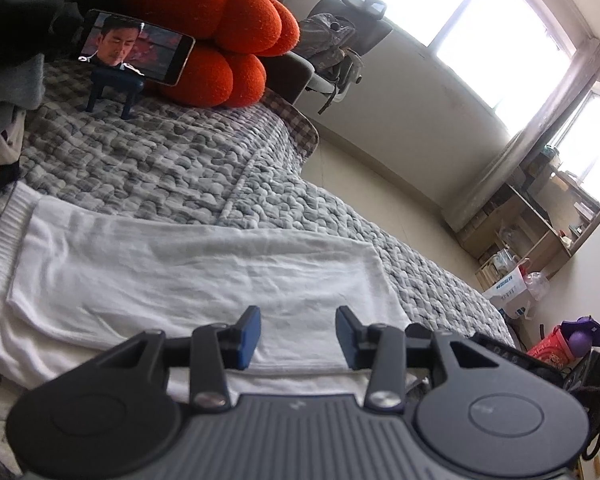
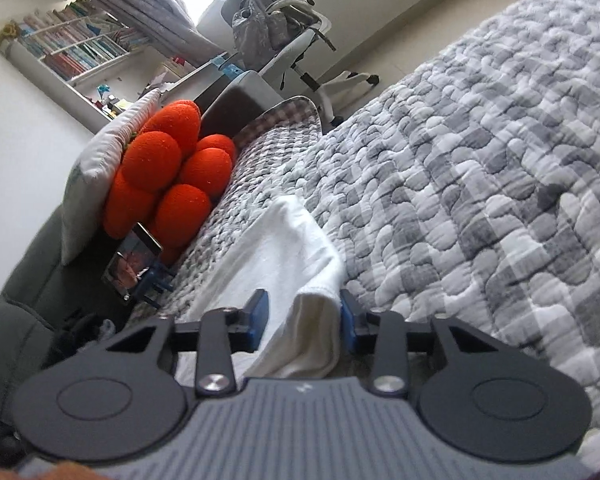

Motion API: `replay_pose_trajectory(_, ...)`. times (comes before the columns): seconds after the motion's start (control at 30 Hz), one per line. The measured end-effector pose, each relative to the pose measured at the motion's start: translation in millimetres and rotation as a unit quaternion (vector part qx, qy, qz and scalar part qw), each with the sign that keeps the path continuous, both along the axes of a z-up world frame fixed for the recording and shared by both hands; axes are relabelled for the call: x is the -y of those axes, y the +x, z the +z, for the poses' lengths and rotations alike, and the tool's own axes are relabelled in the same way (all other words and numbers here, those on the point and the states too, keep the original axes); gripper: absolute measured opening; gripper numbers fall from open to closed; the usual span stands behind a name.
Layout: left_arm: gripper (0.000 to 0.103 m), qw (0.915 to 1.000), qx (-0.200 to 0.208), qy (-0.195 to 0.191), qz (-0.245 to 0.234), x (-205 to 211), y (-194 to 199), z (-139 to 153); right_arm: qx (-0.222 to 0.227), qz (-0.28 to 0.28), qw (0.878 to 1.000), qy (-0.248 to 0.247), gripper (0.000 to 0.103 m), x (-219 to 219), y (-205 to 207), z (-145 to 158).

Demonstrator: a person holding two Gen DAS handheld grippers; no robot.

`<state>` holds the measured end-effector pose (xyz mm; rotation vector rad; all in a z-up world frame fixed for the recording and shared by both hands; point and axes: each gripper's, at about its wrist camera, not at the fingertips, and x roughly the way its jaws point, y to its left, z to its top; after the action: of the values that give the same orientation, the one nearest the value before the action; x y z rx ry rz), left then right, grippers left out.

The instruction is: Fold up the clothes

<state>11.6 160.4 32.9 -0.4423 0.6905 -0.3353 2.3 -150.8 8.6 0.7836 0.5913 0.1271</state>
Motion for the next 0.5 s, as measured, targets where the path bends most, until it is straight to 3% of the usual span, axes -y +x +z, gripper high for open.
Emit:
replay_pose_trajectory(0.1, 0.043, 1.0, -0.003, 0.006, -0.002, 2.6, -0.4, -0.8, -0.005, -0.002, 1.0, -0.008, 0.013, 3.7, -0.5, -5.5)
replay_pose_trajectory(0.23, 0.043, 1.0, -0.001, 0.007, -0.001, 1.1, -1.5, 1.4, 0.004, 0.006, 0.999, -0.031, 0.01, 2.5, -1.6, -3.7)
replay_pose_trajectory(0.33, 0.043, 1.0, -0.002, 0.002, 0.002, -3.8, -0.2, 3.7, 0.051, 0.023, 0.993, -0.105, 0.009, -17.2, -5.5, 9.7)
replay_pose_trajectory(0.43, 0.043, 0.9997, -0.001, -0.019, 0.017, -18.7, 1.9, 4.5, 0.12, 0.083, 0.972, -0.182, 0.009, -51.5, -12.5, 28.0)
replay_pose_trajectory(0.5, 0.043, 0.9988, -0.003, -0.04, 0.027, -29.1, 4.1, 2.8, 0.161, 0.139, 0.948, -0.236, 0.008, -83.4, -21.4, 33.4)
